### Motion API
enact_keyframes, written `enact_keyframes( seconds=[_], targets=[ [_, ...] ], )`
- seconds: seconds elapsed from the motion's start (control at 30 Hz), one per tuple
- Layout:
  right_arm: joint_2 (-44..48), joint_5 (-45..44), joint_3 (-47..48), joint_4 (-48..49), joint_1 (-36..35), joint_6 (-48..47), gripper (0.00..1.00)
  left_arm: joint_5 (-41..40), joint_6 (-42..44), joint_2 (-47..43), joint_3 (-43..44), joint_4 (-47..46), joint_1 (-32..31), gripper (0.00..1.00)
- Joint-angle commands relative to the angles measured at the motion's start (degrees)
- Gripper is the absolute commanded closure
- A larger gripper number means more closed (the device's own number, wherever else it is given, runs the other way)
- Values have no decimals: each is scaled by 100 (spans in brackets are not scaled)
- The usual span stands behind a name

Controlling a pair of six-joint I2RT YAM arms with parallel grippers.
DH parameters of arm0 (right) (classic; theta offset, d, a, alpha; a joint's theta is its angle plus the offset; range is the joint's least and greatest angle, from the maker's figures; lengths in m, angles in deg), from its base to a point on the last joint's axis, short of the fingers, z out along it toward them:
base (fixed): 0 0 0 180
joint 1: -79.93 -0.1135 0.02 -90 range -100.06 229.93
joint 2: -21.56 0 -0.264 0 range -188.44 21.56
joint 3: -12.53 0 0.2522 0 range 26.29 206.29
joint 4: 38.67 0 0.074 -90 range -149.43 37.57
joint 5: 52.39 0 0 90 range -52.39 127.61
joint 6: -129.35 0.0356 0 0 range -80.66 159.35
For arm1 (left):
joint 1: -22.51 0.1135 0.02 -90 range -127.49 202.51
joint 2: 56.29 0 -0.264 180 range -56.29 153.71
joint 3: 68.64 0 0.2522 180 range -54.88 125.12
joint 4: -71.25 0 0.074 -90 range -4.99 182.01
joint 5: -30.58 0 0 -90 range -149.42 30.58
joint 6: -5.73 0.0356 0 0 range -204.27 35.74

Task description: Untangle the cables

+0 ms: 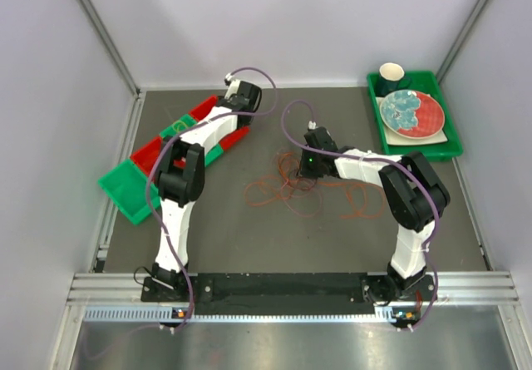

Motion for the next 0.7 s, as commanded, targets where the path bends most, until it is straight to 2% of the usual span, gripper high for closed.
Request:
enact_keyframes(
  seconds=[0.0,0.3,0.4,0.53,0.57,0.67],
  targets=[
    [-77,-24,107,-14,-71,-41,100,9,-186,86,-28,-10,114,58],
    [-69,-33,116,-14,-80,-41,100,193,-194,279,77,-10,193,60],
    [-78,-33,98,-23,-80,-41,100,246,-238,297,77,-18,246,67],
    [-77,-42,107,-31,-80,-50,100,132,-247,209,77,-1,255,89],
    [-77,-42,107,-32,-80,-59,100,115,-282,78,68,8,255,100],
    [-77,-42,116,-31,-71,-50,100,185,-291,-377,-19,-35,255,100]
  ],
)
